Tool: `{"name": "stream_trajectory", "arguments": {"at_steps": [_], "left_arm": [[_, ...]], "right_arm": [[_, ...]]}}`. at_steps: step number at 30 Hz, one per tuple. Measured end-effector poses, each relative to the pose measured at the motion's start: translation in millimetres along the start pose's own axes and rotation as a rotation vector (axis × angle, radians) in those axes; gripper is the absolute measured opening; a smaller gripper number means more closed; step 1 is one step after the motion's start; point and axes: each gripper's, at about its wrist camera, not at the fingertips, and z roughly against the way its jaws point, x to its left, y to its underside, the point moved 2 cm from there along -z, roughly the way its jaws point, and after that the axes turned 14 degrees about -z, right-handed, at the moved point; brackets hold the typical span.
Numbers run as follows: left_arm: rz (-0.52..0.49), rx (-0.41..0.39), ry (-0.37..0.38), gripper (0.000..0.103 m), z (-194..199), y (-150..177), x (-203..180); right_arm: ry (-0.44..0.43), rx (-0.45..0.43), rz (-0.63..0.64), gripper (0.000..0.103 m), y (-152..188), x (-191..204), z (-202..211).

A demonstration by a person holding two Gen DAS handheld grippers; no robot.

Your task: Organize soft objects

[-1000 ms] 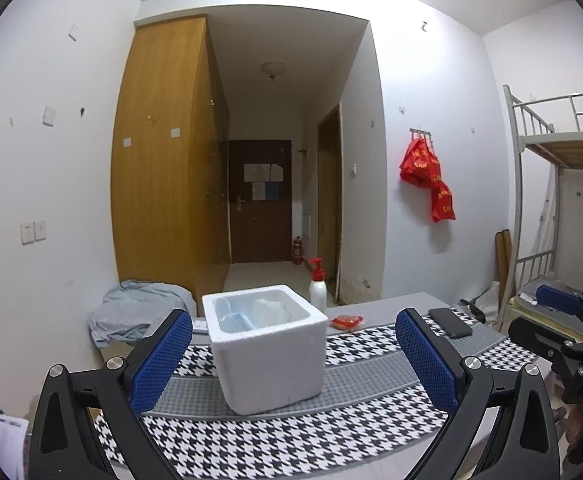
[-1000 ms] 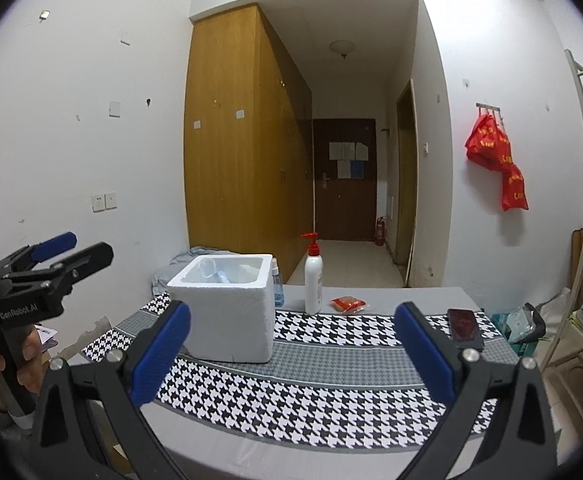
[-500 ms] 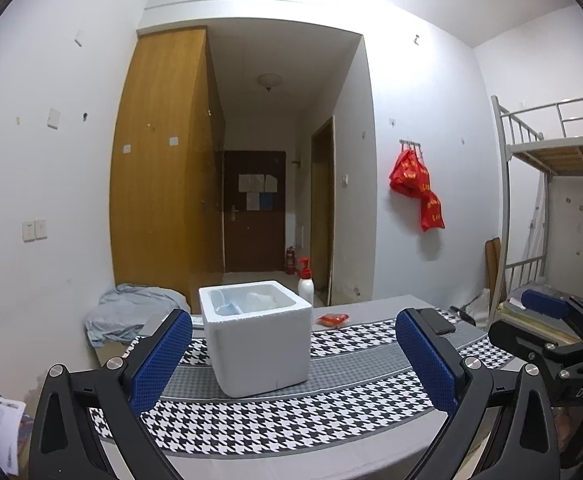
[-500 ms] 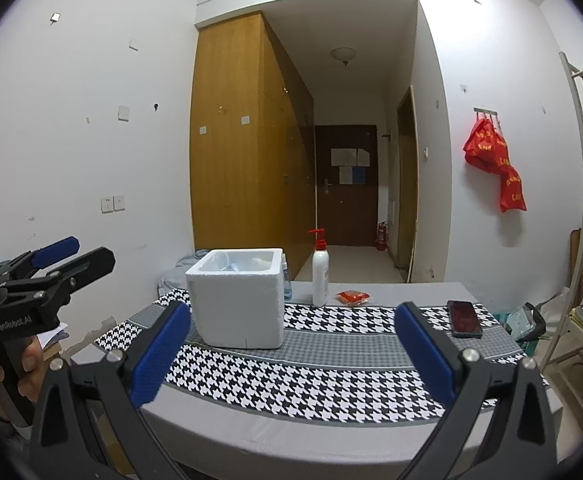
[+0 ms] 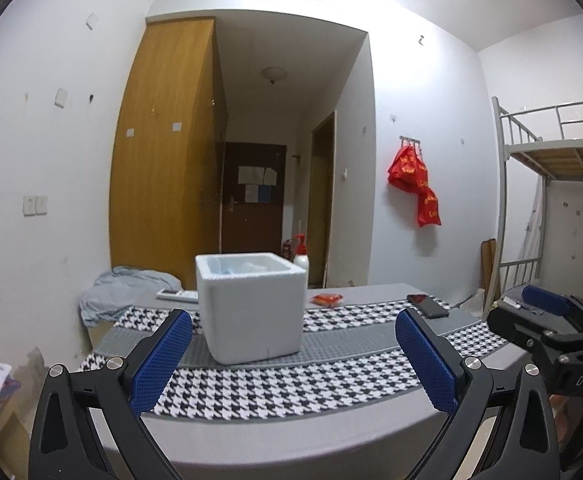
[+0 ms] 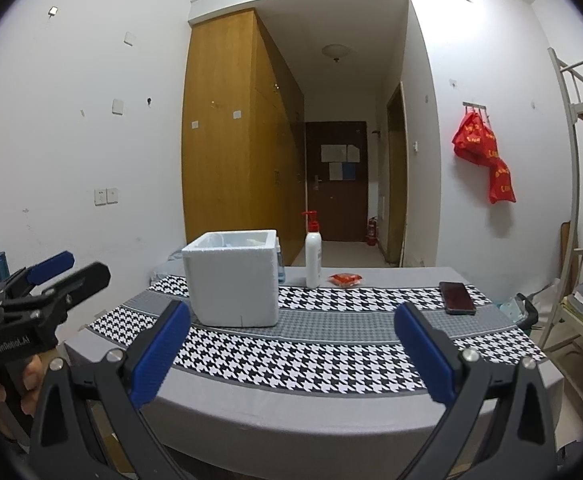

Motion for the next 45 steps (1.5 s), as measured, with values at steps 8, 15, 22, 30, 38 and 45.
{"name": "stream_trajectory", "arguments": {"at_steps": [8, 15, 22, 30, 38, 45], "left_arm": [[-0.02, -0.006, -0.011, 0.102, 6, 13, -3], [-0.002, 0.009, -0.016, 0.102, 5, 26, -1], [-0.004, 0.005, -0.035, 0.102, 7, 32, -2], [-0.008, 0.013, -0.033, 0.102, 10, 33, 1], [-0.005, 0.008, -0.044, 0.102, 12, 32, 3], [-0.018, 0.012, -0.036, 0.102, 11, 33, 0]], "right_arm": [[0.028, -0.008, 0.003, 0.103, 14, 1, -1], [0.025, -0.001, -0.014, 0.103, 23, -4, -4], [0.044, -0.006, -0.007, 0.103, 29, -4, -2], [0.034, 0.013, 0.001, 0.103, 35, -1, -1], [0.037, 0.012, 0.002, 0.103, 34, 0, -1], [0.038, 0.017, 0.003, 0.103, 34, -1, -1]]}}
